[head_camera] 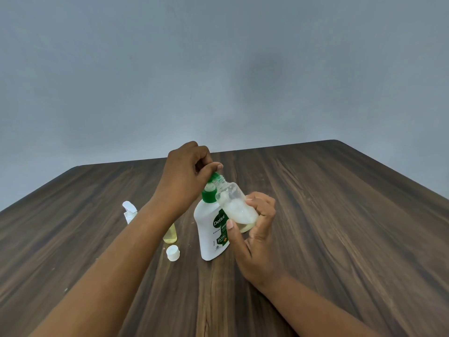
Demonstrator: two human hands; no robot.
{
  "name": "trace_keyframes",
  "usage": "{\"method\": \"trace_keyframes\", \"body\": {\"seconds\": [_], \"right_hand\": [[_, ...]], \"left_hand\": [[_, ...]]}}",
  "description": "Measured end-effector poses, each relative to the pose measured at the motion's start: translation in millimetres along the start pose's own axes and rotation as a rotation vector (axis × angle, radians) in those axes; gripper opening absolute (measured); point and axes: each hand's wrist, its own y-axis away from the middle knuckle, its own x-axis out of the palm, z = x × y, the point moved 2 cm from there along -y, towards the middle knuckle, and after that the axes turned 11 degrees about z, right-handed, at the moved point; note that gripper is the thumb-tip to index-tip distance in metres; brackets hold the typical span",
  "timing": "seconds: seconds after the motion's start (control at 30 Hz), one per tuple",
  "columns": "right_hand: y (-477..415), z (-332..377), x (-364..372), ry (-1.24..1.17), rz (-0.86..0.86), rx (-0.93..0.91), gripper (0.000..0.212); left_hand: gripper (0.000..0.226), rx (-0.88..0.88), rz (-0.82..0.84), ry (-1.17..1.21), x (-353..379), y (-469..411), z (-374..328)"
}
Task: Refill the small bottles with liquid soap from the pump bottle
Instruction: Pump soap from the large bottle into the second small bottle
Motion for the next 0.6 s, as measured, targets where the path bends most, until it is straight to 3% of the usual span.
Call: {"method": "trace_keyframes", "body": {"seconds": [0.6], "right_hand": [[0.5, -0.5, 1.1, -0.006, 0.008, 0.000, 0.036]], "left_hand": [[0.028, -0.040, 0.004, 0.038, 2.2, 5.2, 4.1]]}}
